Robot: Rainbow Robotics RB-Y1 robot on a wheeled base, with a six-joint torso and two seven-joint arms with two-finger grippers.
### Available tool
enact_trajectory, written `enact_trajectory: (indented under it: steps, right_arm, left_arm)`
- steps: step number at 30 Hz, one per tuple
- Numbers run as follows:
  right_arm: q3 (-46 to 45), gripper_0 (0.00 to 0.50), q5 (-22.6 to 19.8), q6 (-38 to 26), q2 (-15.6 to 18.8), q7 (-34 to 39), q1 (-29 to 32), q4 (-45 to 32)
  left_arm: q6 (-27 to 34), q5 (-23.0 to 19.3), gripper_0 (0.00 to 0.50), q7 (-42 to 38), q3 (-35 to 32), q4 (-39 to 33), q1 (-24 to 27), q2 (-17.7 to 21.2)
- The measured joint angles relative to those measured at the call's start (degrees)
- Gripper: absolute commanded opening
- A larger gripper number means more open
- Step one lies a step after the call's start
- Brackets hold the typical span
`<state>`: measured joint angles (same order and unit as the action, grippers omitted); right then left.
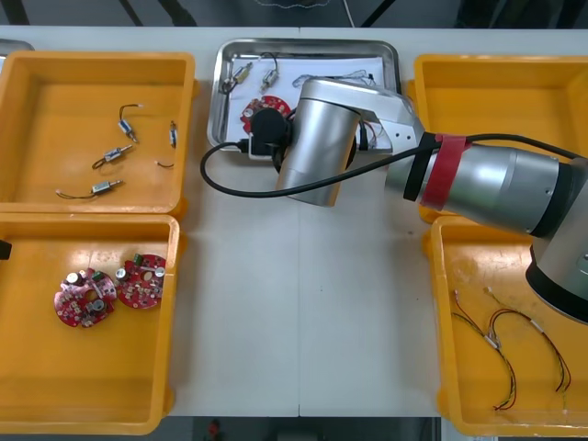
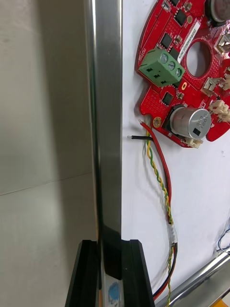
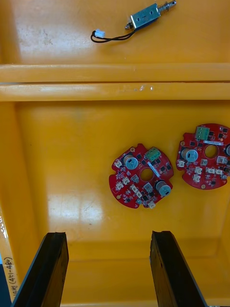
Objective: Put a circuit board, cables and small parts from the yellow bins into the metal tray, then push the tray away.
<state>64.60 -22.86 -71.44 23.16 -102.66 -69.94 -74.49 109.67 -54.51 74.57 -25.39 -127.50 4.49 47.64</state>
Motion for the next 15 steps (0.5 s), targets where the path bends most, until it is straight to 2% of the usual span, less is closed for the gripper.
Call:
enact_trajectory:
  steps: [9,10,12,13,15]
  right_arm:
    - [0.00,0.010,0.57,3.85,-0.93,-1.88,-0.43,4.52]
    - [0.00,0.062,0.58,3.92,-1.10,-1.89,-0.43,4.87]
    - [0.00,0.235,0.59,3.98,-1.47,-1.96,-0.44,5.46]
    - [0.00,0.283,0.60,3.98,-1.65,-2.12,-0.44,5.68]
    - [0.00,0.453,0.61,3.99,-1.93,-2.74,-0.47,5.92]
  left_arm:
    - [0.00,0.00,0.500,0.00,0.00,0.00,0.00,0.00]
    - [0.00,0.00,0.500,0.00,0.00,0.00,0.00,0.00]
    - [0.00,0.00,0.500,0.00,0.00,0.00,0.00,0.00]
    - [0.00,0.00,0.500,0.00,0.00,0.00,0.00,0.00]
    - [0.00,0.00,0.500,0.00,0.00,0.00,0.00,0.00]
